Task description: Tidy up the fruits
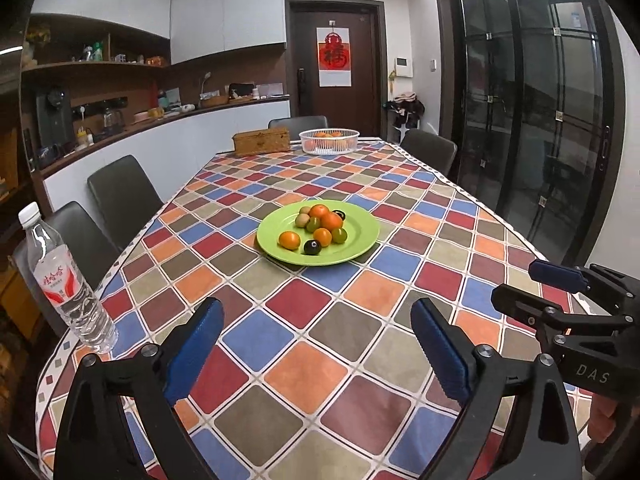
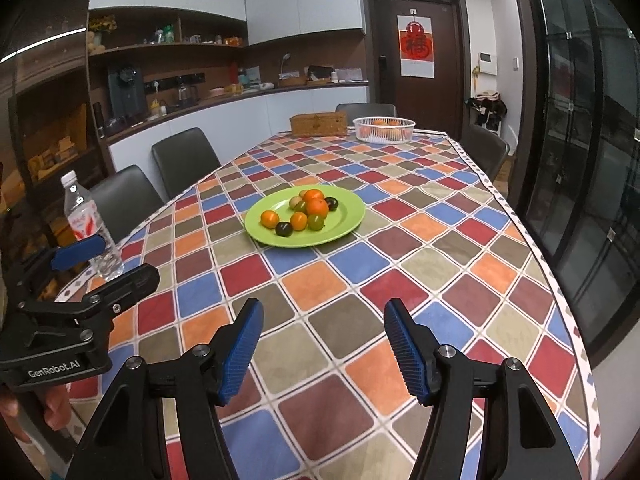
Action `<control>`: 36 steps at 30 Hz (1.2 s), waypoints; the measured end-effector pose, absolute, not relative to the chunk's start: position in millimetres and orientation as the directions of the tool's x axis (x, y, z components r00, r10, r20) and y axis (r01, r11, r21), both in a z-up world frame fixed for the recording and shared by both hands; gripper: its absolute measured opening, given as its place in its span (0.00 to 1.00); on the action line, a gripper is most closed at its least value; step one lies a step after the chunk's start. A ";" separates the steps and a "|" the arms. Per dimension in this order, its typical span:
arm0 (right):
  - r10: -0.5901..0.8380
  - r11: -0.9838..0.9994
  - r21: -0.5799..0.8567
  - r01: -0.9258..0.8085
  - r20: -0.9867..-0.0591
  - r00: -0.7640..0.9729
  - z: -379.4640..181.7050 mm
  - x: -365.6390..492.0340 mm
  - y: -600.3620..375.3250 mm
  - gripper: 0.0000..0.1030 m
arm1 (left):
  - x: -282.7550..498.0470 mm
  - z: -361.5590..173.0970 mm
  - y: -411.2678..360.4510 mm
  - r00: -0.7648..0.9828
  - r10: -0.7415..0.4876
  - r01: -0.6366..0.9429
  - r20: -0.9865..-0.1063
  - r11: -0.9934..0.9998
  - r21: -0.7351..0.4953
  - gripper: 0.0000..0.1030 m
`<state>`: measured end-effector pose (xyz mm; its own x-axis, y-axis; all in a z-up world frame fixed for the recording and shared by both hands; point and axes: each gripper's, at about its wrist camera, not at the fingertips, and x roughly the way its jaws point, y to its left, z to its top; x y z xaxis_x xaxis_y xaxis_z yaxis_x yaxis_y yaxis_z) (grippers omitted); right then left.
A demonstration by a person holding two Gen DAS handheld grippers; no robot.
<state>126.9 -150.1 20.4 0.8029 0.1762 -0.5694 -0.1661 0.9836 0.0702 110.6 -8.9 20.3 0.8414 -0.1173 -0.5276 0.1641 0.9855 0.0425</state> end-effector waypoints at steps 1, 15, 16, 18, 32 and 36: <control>0.176 0.984 0.072 -0.165 -0.568 0.804 20.8 125.2 -150.6 0.62 | 108.9 20.7 -8.7 0.843 -0.118 0.164 -0.526 0.986 0.042 0.93; 0.175 0.984 0.077 -0.159 -0.551 0.816 27.2 105.6 -149.0 0.62 | 89.6 29.0 -5.9 0.860 -0.108 0.150 -0.498 0.988 0.045 0.99; 0.176 0.984 0.077 -0.161 -0.551 0.816 27.2 104.7 -148.6 0.62 | 87.3 29.7 -5.4 0.862 -0.108 0.149 -0.495 0.988 0.044 0.99; 0.182 0.983 0.079 -0.166 -0.551 0.814 26.8 102.7 -147.5 0.62 | 84.1 30.2 -4.6 0.865 -0.104 0.145 -0.492 0.988 0.046 1.00; 0.189 0.981 0.074 -0.177 -0.544 0.818 27.8 92.6 -143.1 0.62 | 75.2 28.5 -2.6 0.868 -0.098 0.142 -0.486 0.988 0.054 1.00; 0.192 0.981 0.078 -0.179 -0.544 0.817 28.3 90.4 -142.9 0.62 | 71.9 29.4 -2.3 0.871 -0.095 0.138 -0.481 0.989 0.055 1.00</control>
